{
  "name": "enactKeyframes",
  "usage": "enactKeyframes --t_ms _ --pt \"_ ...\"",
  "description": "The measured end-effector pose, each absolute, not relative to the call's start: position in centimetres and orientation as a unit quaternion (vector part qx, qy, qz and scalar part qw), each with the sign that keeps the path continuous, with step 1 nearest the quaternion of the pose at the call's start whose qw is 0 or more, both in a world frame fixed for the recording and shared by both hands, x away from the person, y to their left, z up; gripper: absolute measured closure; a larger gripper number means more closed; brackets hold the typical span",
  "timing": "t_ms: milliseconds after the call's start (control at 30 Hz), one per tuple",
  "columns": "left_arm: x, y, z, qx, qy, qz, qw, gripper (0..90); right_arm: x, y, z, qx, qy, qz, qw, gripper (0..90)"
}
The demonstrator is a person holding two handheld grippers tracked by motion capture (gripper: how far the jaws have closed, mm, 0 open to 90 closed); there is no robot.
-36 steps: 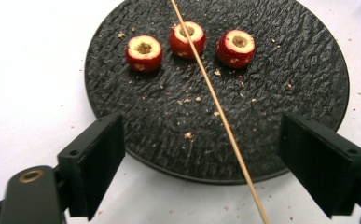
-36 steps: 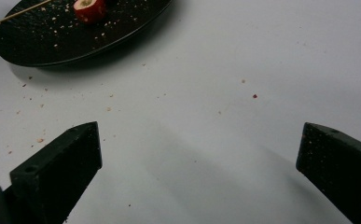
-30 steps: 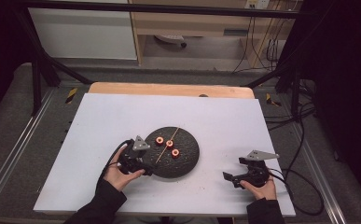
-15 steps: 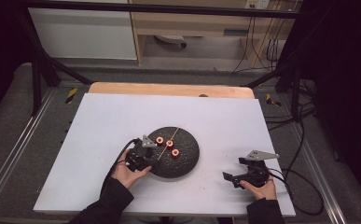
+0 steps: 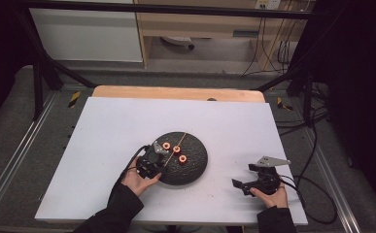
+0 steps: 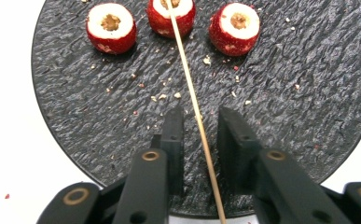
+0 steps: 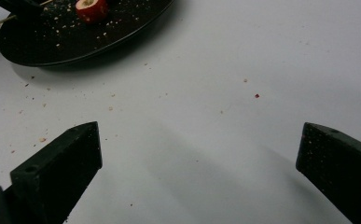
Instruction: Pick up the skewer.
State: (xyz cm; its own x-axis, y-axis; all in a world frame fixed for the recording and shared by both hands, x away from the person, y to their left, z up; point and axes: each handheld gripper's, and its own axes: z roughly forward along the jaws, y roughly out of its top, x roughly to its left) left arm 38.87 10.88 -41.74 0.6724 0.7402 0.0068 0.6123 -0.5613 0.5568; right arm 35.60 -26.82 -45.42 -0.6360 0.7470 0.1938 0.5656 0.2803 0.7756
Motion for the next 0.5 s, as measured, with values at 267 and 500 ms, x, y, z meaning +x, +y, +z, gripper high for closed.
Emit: enactKeyframes --t_ms 267,500 --pt "38.73 10.37 -41.94 0.872 0.398 0.129 0.252 82.2 35.58 -26.82 -45.41 0.413 0.793 0.435 0.104 0.8" --pt "38.67 10.48 -41.96 0.865 0.413 0.135 0.252 87.8 35.59 -26.83 -45.41 0.414 0.793 0.435 0.104 0.8"
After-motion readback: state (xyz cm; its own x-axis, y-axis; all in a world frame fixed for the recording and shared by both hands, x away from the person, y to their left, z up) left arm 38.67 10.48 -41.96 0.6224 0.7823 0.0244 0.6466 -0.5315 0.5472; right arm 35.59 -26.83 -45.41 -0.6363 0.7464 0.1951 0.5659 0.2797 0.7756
